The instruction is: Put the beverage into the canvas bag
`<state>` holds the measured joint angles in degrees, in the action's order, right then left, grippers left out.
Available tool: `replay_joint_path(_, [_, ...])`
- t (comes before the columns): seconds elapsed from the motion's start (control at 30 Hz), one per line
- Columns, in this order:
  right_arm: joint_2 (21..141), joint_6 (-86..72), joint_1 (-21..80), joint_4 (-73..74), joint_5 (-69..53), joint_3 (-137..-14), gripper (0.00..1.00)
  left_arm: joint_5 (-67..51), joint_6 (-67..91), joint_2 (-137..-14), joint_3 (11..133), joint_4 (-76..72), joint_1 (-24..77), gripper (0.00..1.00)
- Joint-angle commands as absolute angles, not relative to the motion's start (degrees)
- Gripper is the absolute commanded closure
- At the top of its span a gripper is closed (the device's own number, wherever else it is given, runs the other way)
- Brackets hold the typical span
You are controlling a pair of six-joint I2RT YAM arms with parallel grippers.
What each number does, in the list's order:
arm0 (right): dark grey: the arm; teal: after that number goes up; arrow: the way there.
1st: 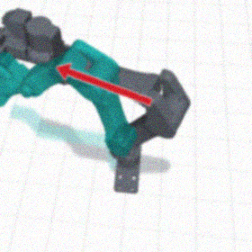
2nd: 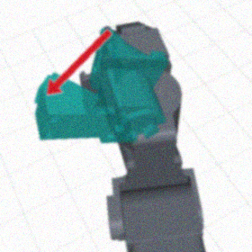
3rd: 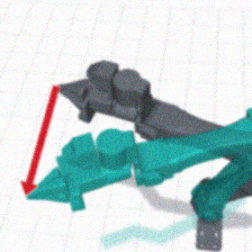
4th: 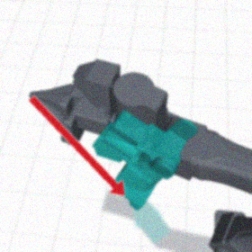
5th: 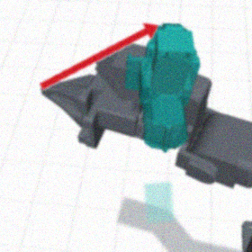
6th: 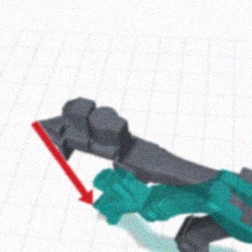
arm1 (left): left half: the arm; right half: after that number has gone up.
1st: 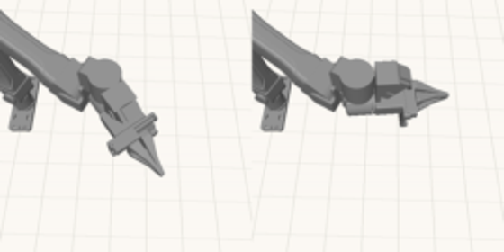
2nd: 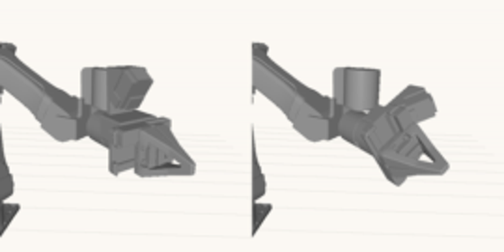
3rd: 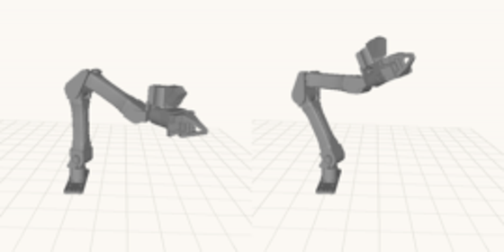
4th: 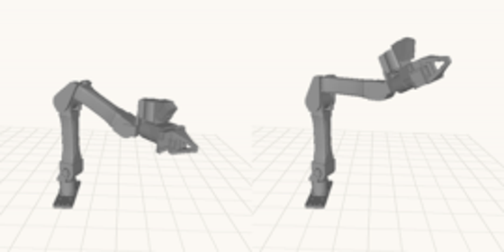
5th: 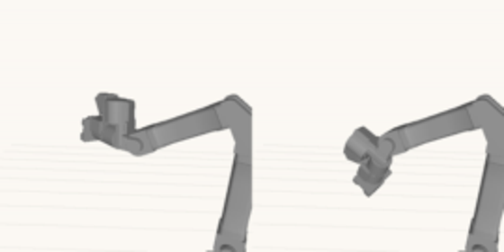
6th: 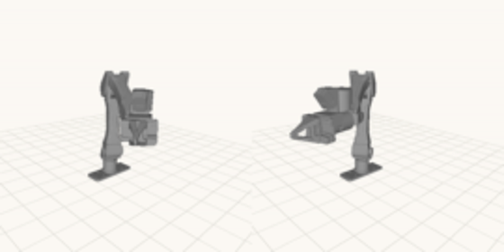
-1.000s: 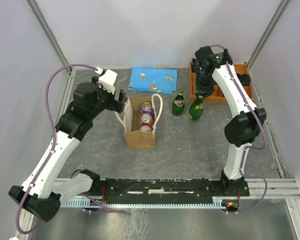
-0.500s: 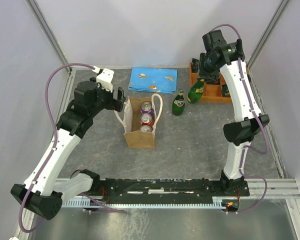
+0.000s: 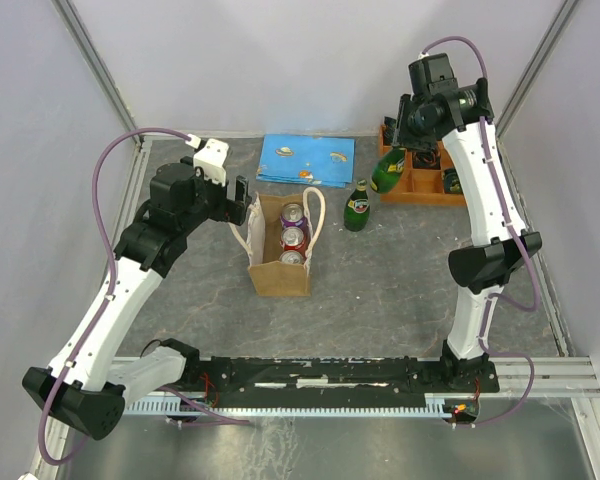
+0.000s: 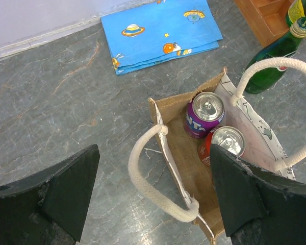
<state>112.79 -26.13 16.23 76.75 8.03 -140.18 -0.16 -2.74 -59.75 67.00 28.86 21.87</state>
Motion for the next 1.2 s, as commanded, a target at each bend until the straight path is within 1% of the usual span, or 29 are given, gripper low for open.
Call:
replay_joint_path(0.0, [107.9, -26.8, 16.1, 70.7, 8.5, -142.8, 1.0, -1.3, -0.3, -59.6, 67.0, 27.9, 21.6, 0.06])
replay_joint_path(0.3, [104.1, -26.7, 16.1, 73.5, 8.8, -140.0, 1.0, -2.0, -0.6, -59.9, 66.5, 27.8, 21.6, 0.06])
replay_joint_path(0.4, [101.3, -26.8, 16.3, 74.0, 8.0, -136.1, 1.0, -2.7, -0.7, -60.2, 66.9, 27.5, 21.6, 0.07])
replay_joint_path(0.53, [96.5, -26.7, 18.0, 74.0, 8.0, -128.0, 1.0, -2.9, -1.3, -60.9, 67.1, 27.2, 21.6, 0.07])
replay_joint_path(0.67, [92.0, -27.1, 22.1, 73.7, 10.0, -120.2, 1.0, -3.1, -1.5, -61.6, 67.7, 27.0, 21.6, 0.07])
replay_joint_path(0.83, [87.5, -30.3, 29.8, 70.5, 14.3, -109.9, 1.0, -3.3, -1.9, -62.5, 68.5, 26.9, 21.6, 0.07])
replay_joint_path(1.0, [86.1, -33.4, 36.8, 66.7, 18.1, -104.1, 1.0, -3.6, -2.0, -63.1, 69.1, 27.1, 21.6, 0.07])
replay_joint_path(1.17, [88.2, -34.4, 41.8, 64.8, 20.9, -102.4, 1.0, -3.5, -2.2, -63.2, 69.3, 27.3, 21.6, 0.07])
